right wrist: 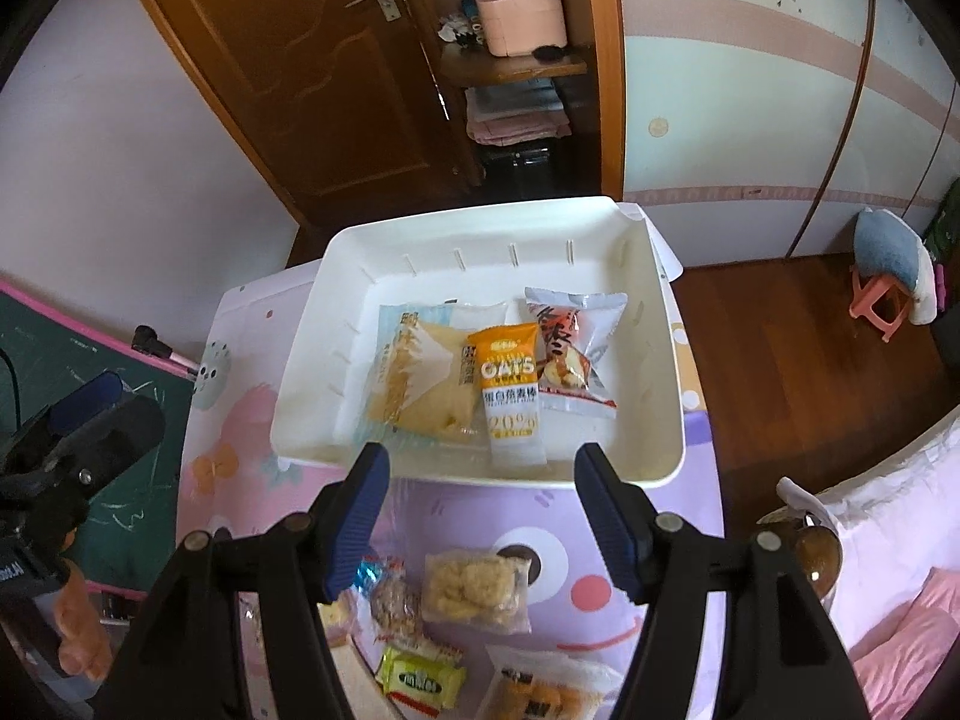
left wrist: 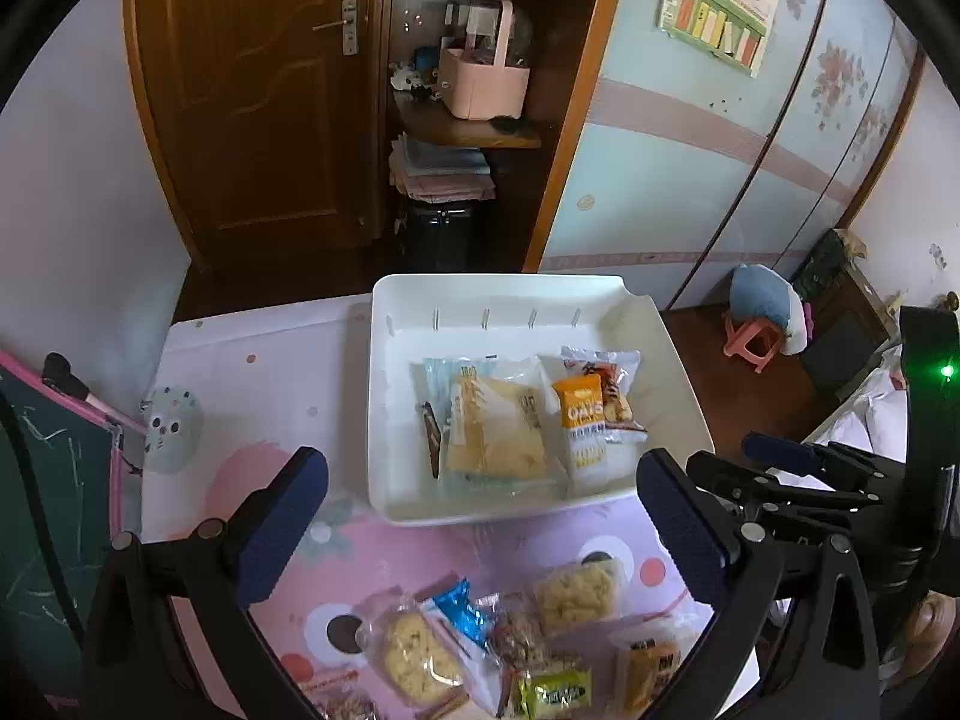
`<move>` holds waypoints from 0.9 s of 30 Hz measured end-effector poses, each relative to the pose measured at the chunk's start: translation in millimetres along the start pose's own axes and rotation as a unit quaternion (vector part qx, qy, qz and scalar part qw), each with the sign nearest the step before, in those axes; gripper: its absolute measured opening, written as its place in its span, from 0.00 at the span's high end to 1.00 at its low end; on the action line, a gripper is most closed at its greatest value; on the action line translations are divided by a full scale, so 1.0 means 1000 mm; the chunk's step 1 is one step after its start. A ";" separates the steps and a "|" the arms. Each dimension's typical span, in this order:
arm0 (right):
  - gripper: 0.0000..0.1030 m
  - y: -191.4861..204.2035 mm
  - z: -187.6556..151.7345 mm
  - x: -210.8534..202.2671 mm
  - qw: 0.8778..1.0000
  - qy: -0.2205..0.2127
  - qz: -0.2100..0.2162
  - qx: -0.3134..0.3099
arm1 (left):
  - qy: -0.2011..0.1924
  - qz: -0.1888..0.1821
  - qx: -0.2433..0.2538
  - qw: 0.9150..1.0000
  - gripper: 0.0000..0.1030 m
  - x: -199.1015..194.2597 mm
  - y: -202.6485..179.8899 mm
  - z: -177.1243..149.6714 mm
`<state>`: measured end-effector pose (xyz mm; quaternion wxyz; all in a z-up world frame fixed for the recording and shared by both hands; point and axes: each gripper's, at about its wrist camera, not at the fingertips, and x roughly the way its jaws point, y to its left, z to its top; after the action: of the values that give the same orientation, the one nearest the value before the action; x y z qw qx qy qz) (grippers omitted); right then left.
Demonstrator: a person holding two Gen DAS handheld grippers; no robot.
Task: Organize snacks
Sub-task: 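Move both tools back over the remaining snacks on the table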
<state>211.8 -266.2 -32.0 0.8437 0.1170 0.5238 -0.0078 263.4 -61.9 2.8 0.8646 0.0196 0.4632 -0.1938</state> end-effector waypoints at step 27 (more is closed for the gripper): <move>0.37 -0.010 -0.099 -0.070 0.999 -0.023 0.000 -0.026 | -0.006 0.018 0.007 1.000 0.01 -0.074 -0.028 -0.100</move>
<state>91.9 -263.5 -14.1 0.8581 0.0947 0.5047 0.0032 137.4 -43.2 9.2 0.8705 0.0327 0.4564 -0.1813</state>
